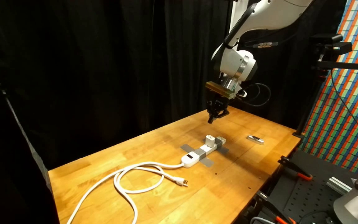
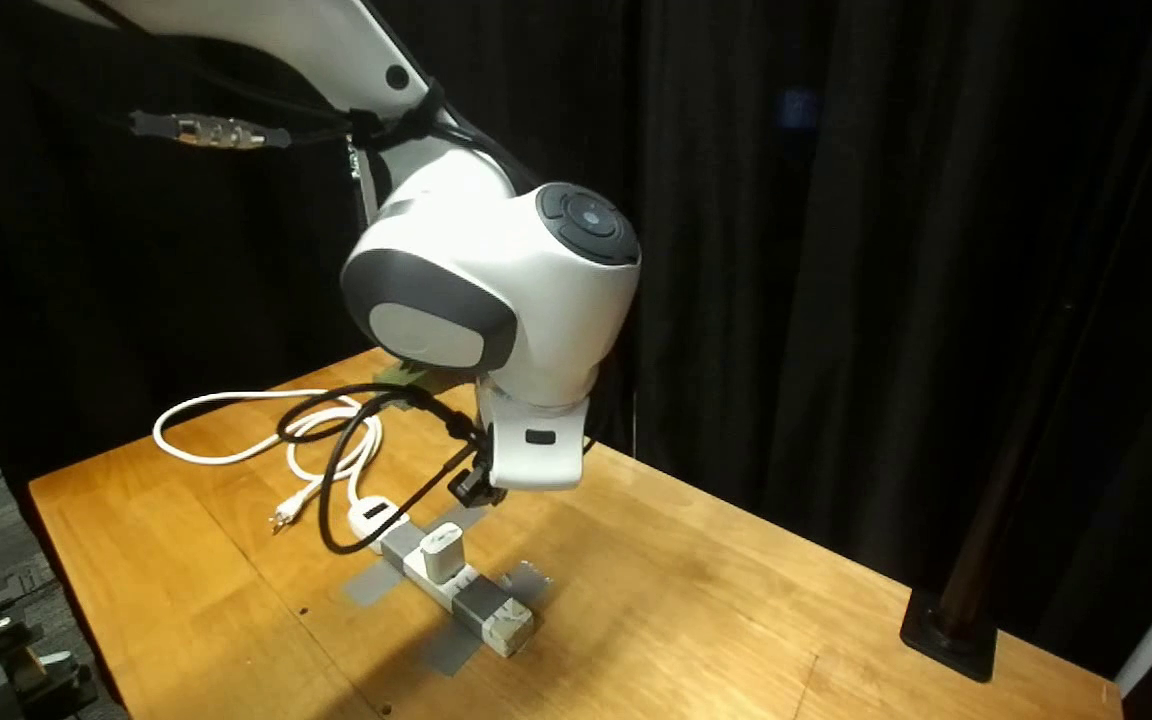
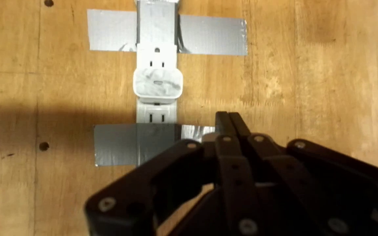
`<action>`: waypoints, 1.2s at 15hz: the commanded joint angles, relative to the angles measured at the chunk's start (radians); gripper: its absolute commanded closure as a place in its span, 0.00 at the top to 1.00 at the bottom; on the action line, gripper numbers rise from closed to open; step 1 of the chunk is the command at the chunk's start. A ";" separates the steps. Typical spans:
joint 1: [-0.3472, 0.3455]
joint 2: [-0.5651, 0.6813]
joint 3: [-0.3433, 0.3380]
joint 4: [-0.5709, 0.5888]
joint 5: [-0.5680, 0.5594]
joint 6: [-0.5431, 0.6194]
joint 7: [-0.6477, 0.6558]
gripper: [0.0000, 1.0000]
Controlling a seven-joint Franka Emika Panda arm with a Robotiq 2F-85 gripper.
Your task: Plug in the charger head into the extension cord
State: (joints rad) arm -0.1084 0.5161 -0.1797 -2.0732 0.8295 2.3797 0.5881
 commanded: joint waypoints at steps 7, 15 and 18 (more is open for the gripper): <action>0.021 -0.007 0.031 -0.099 0.020 0.178 0.024 0.08; 0.041 -0.019 0.028 -0.138 -0.021 0.195 0.053 0.08; 0.030 -0.025 0.047 -0.152 0.006 0.214 0.012 0.10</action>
State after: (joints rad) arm -0.0811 0.5329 -0.1441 -2.1851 0.8267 2.5634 0.6181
